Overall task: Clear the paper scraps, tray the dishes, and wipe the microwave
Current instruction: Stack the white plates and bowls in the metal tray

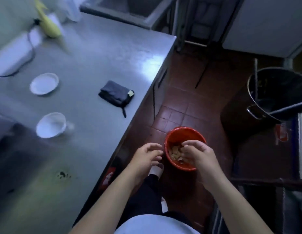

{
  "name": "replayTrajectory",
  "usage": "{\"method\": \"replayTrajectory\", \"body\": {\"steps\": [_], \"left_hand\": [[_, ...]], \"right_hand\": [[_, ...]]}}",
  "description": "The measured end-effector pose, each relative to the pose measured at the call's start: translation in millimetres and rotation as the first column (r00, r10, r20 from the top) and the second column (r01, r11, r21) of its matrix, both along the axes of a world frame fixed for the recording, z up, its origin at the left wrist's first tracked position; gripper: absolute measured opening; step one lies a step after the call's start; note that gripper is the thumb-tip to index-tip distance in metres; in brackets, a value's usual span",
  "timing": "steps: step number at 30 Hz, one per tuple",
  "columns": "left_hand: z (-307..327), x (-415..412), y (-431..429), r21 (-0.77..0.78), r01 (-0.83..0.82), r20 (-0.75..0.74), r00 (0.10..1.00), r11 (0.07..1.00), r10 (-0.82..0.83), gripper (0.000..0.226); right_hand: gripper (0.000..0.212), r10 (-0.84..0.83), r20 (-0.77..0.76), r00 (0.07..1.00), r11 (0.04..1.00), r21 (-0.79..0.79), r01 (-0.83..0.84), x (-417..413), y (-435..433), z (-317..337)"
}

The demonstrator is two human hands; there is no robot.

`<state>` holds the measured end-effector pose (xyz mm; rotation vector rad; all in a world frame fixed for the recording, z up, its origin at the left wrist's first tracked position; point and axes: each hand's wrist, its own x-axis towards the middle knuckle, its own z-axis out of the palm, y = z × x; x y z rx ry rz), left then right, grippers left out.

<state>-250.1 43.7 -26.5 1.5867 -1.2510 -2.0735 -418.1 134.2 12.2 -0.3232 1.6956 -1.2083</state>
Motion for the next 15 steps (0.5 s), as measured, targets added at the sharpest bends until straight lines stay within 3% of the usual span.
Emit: {"method": "replayTrajectory", "body": {"steps": [6, 10, 15], "left_hand": [[52.8, 124.8, 56.4, -0.097, -0.396, -0.102, 0.917, 0.913, 0.386, 0.015], [73.1, 200.1, 90.9, -0.155, -0.615, -0.14, 0.788, 0.773, 0.599, 0.015], [87.0, 280.7, 142.7, -0.202, -0.752, -0.133, 0.656, 0.628, 0.743, 0.016]], "right_hand": [[0.013, 0.353, 0.053, 0.934, 0.928, -0.145, -0.342, 113.3, -24.9, 35.1], [0.012, 0.576, 0.012, 0.818, 0.803, -0.199, -0.562, 191.1, -30.3, 56.1], [0.013, 0.756, -0.013, 0.655, 0.639, -0.205, -0.742, 283.0, -20.6, 76.0]]}}
